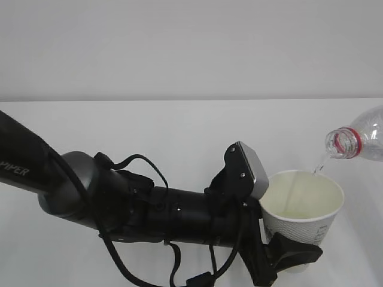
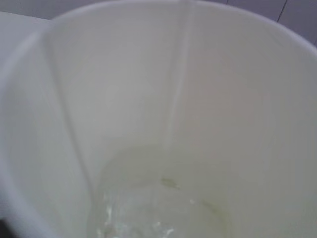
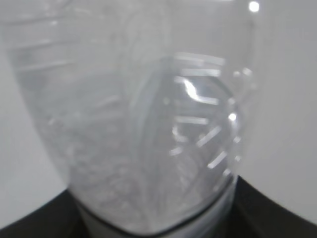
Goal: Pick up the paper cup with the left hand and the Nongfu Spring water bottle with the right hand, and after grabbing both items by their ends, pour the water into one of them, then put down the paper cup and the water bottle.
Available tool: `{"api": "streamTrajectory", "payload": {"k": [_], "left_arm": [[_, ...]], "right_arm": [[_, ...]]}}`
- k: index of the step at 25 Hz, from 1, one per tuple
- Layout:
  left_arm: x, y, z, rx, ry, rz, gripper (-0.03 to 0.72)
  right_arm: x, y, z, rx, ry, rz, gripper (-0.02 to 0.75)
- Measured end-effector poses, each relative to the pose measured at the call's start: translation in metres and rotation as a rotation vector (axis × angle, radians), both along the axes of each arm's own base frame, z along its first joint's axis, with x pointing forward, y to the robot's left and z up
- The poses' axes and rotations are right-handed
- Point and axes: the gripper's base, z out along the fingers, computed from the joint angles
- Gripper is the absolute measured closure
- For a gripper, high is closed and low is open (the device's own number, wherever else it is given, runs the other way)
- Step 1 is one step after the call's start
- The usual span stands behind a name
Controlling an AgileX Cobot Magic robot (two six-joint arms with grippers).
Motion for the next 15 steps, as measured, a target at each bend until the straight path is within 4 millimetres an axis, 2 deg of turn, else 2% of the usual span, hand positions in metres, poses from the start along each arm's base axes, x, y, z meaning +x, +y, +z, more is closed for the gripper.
{"api": "streamTrajectory", "payload": {"k": [11, 15], "left_arm": [[0.0, 0.0, 0.0, 0.0, 0.0, 0.0, 0.144], [-0.0057, -0.0034, -0.0002, 0.002, 0.001, -0.015, 0.144]], "right_arm": [[0.0, 0.0, 0.0001, -0.002, -0.001, 0.0, 0.337], [0.0, -0.0001, 0.0001, -0.002, -0.001, -0.001, 0.337]]}}
